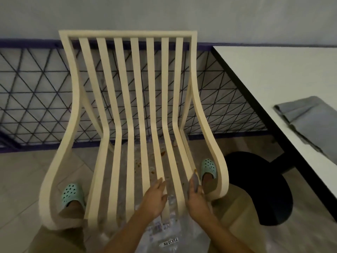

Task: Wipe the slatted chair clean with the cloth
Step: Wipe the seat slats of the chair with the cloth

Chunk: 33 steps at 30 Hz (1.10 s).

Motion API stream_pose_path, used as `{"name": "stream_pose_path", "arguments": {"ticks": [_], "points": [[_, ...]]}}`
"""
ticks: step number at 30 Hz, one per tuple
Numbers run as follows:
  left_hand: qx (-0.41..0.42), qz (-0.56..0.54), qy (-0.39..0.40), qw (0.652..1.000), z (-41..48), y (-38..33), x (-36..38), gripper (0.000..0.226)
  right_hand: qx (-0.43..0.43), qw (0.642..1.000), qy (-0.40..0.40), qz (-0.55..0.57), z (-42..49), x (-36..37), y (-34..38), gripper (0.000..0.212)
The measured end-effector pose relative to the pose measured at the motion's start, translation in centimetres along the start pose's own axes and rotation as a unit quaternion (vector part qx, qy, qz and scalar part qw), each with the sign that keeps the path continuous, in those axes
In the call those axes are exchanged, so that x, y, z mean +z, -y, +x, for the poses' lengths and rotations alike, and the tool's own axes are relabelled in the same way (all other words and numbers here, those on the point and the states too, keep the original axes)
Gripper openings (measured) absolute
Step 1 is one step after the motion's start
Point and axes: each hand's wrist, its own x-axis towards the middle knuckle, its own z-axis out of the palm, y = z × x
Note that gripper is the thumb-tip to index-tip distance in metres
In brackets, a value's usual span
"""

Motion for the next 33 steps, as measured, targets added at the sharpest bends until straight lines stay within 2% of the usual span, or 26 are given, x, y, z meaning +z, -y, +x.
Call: {"name": "stream_pose_path", "arguments": {"ticks": [3,5,7,9,10,11,12,13,14,15,16,17,18,20,24,28,30,33], "points": [[-0.004,-0.033,-0.005,0.999,-1.1,-0.6,-0.5,0.054,-0.002,0.997,0.004,0.082,0.4,-1.8,0.0,0.066],[-0.031,-0.112,-0.034,0.993,-1.7,-0.9,-0.8,0.048,-0.026,0.989,-0.008,0.145,0.1,-3.4,0.6,0.06],[-0.076,-0.244,-0.059,0.965,-2.2,-1.4,-1.4,0.041,-0.052,0.97,-0.03,0.237,-0.6,-5.0,1.8,0.05],[-0.114,-0.361,-0.07,0.923,-2.6,-2.0,-2.2,0.034,-0.056,0.928,-0.013,0.369,-1.5,-6.9,3.9,0.048],[-0.126,-0.421,-0.075,0.895,-2.9,-2.4,-2.7,0.029,-0.047,0.893,0.015,0.447,-1.9,-7.7,4.9,0.048],[-0.149,-0.477,-0.078,0.863,-3.1,-2.7,-3.2,0.024,-0.022,0.838,0.051,0.543,-2.2,-8.3,5.8,0.044],[-0.177,-0.529,-0.085,0.825,-3.4,-3.0,-3.7,0.022,0.008,0.757,0.097,0.646,-2.5,-8.8,6.5,0.037],[-0.209,-0.577,-0.095,0.784,-3.8,-3.0,-4.1,0.025,0.033,0.661,0.151,0.735,-2.8,-9.2,7.1,0.031],[-0.233,-0.63,-0.102,0.733,-4.3,-3.1,-4.5,0.027,0.053,0.577,0.202,0.789,-3.3,-9.7,7.6,0.033],[-0.244,-0.68,-0.108,0.683,-4.8,-3.0,-4.7,0.031,0.06,0.527,0.242,0.813,-3.8,-10.0,7.9,0.04],[-0.238,-0.724,-0.114,0.638,-5.4,-2.9,-5.1,0.036,0.059,0.499,0.266,0.823,-4.2,-10.0,8.1,0.047],[-0.223,-0.751,-0.116,0.611,-5.9,-2.7,-5.3,0.04,0.058,0.477,0.278,0.832,-4.3,-10.1,8.1,0.051],[-0.204,-0.771,-0.113,0.592,-6.7,-2.7,-5.7,0.042,0.06,0.464,0.278,0.839,-4.5,-10.1,8.2,0.053],[-0.178,-0.778,-0.093,0.596,-7.7,-2.6,-6.3,0.041,0.06,0.451,0.265,0.85,-4.7,-10.3,8.6,0.052],[-0.159,-0.727,-0.072,0.664,-8.6,-2.6,-6.6,0.027,0.043,0.489,0.225,0.841,-4.4,-10.3,9.3,0.042],[-0.152,-0.662,-0.096,0.728,-8.5,-2.5,-6.9,0.032,0.009,0.504,0.231,0.832,-4.0,-9.9,10.1,0.046],[-0.154,-0.635,-0.117,0.748,-8.3,-2.6,-7.0,0.03,-0.008,0.519,0.242,0.82,-4.0,-9.7,10.3,0.046],[-0.148,-0.615,-0.151,0.76,-8.1,-2.5,-6.9,0.028,-0.033,0.552,0.236,0.799,-3.8,-9.5,10.5,0.042]]}}
